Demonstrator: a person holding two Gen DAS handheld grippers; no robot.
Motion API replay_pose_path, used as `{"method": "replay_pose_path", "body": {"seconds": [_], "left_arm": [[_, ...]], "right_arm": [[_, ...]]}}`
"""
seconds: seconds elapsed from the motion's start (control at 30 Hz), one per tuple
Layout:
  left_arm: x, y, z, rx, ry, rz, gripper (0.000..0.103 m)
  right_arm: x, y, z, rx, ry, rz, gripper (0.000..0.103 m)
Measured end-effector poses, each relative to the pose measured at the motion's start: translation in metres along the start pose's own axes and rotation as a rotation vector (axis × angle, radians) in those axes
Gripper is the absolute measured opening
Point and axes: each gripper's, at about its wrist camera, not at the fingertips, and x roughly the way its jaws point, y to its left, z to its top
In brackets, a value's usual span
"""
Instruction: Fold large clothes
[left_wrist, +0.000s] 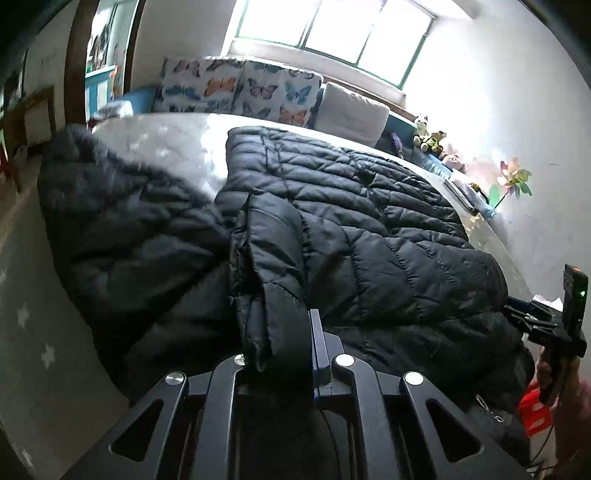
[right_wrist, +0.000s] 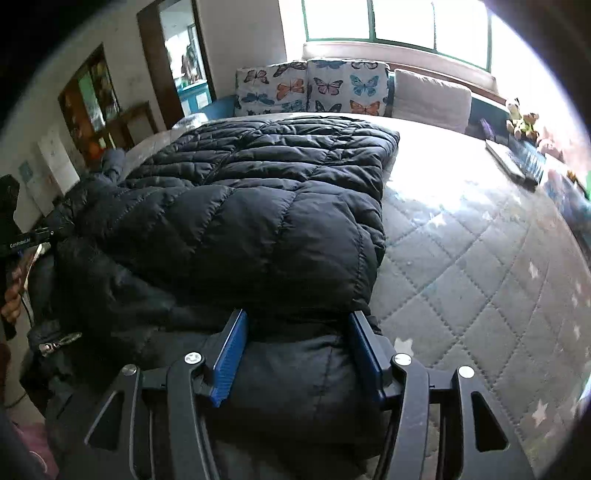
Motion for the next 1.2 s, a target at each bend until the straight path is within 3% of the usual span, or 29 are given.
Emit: {"method": "replay_pose_path", "body": {"seconds": [0.13,0.27,0.33,0.43,0.57,0.67,0.73,0.87,0.97,1.2], "left_arm": [[0.003,-0.001,-0.001,0.018,0.005,0.008,0.013],[0.007,0.003,0.001,0.001,0.007,0.001,0.017],[0.011,0.01,0.0,-0.032,0.017,-0.025,0.019],[0.014,0.02,-0.003,-0.07,0.03,-0.065,0.022],[0.0,0.024,-0.002,-0.051,0.047,-0.066,0.03],[-0.025,0.024,0.004,-0.013,-0.007,-0.008,0.043],[-0.043,0.027,0.008,-0.01,-0.068,0.028,0.045],[-0.062,0.021,0.022,-0.01,-0.145,-0.039,0.045],[-0.04,0.006,0.033,0.038,-0.091,-0.104,0.045],[0.038,0.001,0.036,0.045,0.087,-0.068,0.045]], "right_arm": [[-0.025,0.003,0.025,-0.008,-0.052,-0.005,0.061],[-0.023,0.011,0.043,-0.025,-0.102,0.018,0.061],[-0.001,0.018,0.044,-0.024,-0.06,0.051,0.061],[0.039,0.024,0.033,-0.054,0.039,0.022,0.062],[0.028,0.035,0.037,-0.095,0.035,-0.035,0.062],[0.008,0.042,0.046,-0.12,0.013,-0.038,0.062],[-0.003,0.051,0.052,-0.146,-0.015,-0.035,0.062],[0.001,0.069,0.06,-0.147,-0.016,0.048,0.062],[0.016,0.084,0.062,-0.193,0.01,0.043,0.062],[0.043,0.091,0.05,-0.21,0.085,0.036,0.067]]}}
